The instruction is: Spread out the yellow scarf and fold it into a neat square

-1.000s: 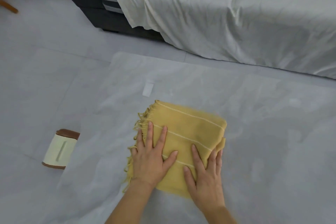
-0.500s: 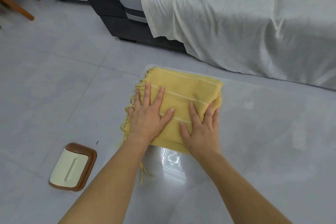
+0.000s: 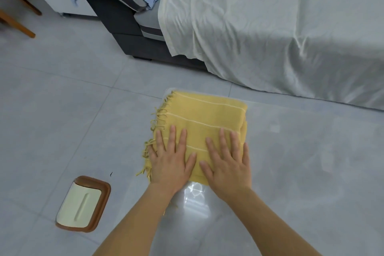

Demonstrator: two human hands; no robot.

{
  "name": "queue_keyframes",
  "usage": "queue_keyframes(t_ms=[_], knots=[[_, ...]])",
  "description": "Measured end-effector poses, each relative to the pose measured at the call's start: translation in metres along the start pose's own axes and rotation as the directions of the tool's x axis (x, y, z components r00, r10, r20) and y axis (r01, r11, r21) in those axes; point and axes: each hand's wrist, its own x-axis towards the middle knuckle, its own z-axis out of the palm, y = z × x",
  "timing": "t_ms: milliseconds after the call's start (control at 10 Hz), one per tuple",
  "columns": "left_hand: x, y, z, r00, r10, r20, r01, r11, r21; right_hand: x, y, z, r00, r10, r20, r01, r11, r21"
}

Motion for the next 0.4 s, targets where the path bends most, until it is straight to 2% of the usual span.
queue_keyframes(t_ms=[100, 200, 300, 400], knots=[[-0.001, -0.001, -0.002, 0.997, -0.022, 0.070, 0.021, 1.000, 0.023, 0.007, 0.007, -0.002, 0.972, 0.017, 0.234, -0.018, 1.000, 0.003], [0.000, 0.005, -0.014, 0.985, -0.032, 0.171, 0.025, 0.999, 0.041, 0.011, 0.007, -0.023, 0.927, -0.016, 0.375, 0.025, 1.000, -0.018], [-0.033, 0.008, -0.018, 0.981, 0.005, 0.193, -0.013, 0.999, 0.043, -0.018, 0.019, -0.033, 0.912, -0.099, 0.398, 0.113, 0.994, -0.010], [-0.108, 0.024, -0.011, 0.989, 0.126, 0.083, -0.120, 0.990, -0.074, -0.083, 0.028, -0.035, 0.958, -0.202, 0.202, 0.206, 0.979, -0.001]])
